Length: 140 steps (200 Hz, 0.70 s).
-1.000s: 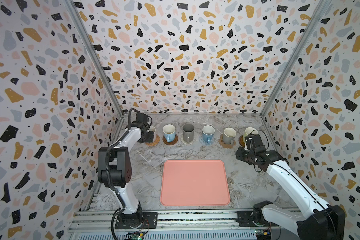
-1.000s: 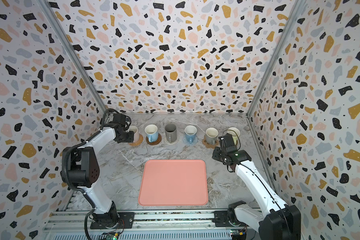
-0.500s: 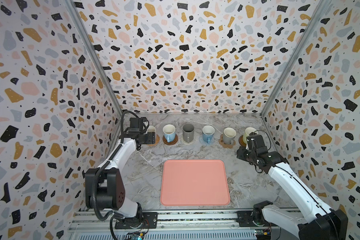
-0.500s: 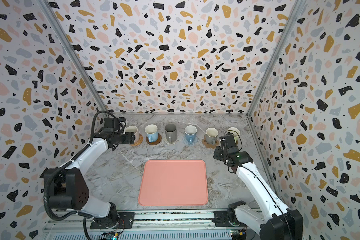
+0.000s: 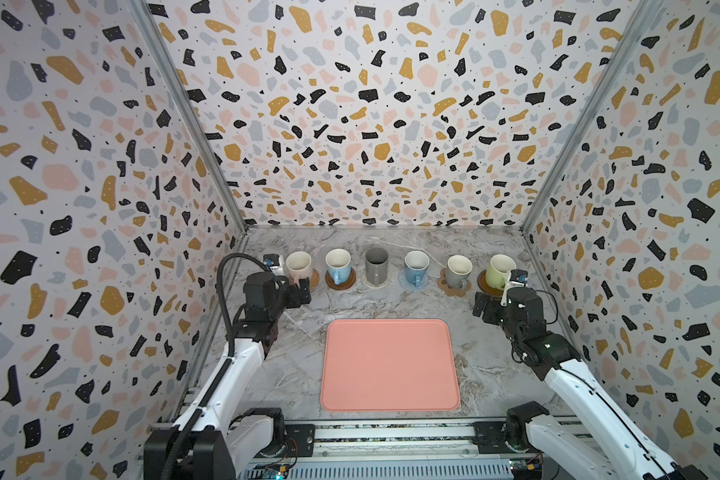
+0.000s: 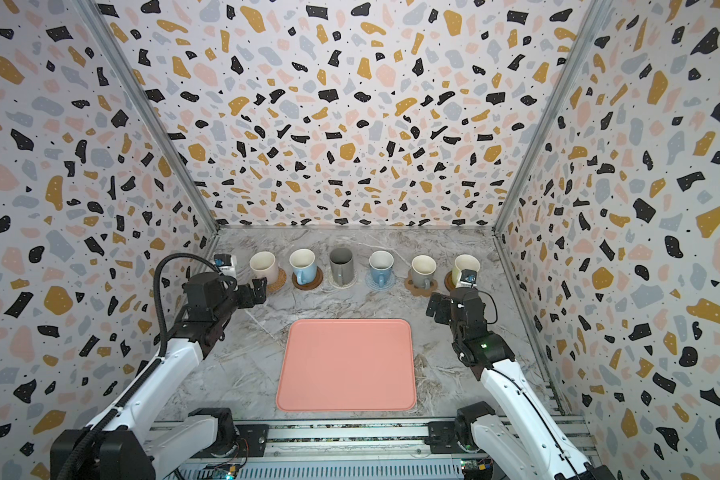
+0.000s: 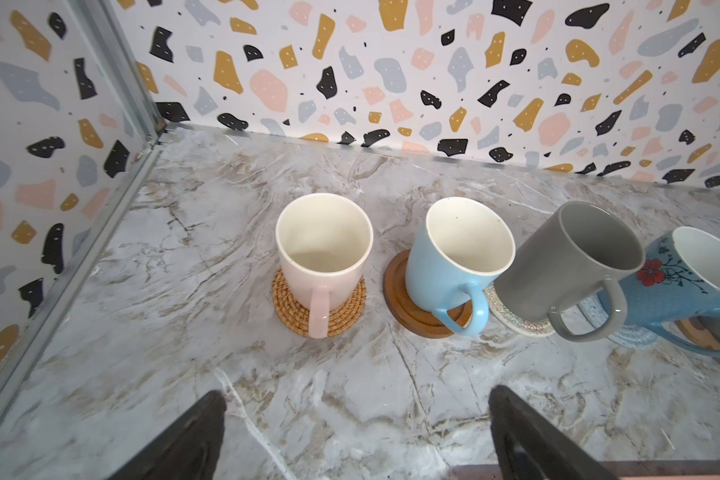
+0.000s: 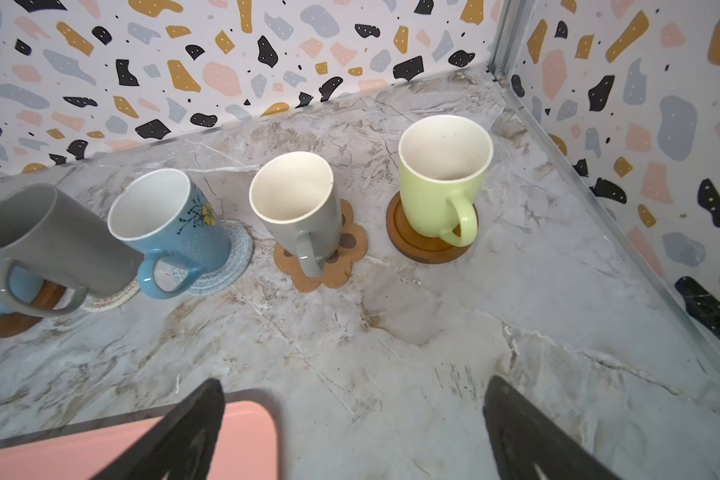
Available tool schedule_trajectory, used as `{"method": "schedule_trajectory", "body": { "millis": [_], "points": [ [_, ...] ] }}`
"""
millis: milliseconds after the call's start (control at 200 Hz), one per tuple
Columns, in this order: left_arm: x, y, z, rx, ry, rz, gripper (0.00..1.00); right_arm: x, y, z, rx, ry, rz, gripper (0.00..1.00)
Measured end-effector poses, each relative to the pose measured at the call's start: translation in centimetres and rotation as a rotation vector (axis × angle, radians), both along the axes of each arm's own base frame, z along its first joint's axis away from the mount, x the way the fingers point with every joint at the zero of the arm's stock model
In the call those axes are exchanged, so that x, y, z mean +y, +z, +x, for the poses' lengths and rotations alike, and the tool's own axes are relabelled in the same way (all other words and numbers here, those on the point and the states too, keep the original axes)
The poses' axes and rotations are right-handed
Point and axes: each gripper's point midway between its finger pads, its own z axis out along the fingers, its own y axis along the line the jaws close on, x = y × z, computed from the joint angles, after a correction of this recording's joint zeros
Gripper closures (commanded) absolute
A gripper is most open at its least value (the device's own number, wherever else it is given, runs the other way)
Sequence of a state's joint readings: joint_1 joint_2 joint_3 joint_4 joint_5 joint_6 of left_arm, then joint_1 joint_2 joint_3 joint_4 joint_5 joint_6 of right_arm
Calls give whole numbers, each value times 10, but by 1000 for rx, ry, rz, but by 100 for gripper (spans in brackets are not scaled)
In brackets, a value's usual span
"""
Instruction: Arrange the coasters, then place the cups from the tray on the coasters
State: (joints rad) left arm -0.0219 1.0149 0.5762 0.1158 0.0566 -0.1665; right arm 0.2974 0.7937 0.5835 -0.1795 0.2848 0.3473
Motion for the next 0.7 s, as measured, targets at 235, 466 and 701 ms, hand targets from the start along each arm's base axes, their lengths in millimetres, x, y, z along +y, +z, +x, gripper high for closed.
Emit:
{"method": "schedule_trajectory", "body": {
  "millis": [235,466,701],
  "points": [
    [25,-41,-29,-136,154,-11,1,-8,-34,-3,-180,49,-161,1],
    [40,-52,-23,-164,254,33,1,-30,-90,3,-129,2,-275,1],
    [50,-71,-16,-141,304,104,1,-34,-102,22,-122,-8,-276,1]
  ]
}}
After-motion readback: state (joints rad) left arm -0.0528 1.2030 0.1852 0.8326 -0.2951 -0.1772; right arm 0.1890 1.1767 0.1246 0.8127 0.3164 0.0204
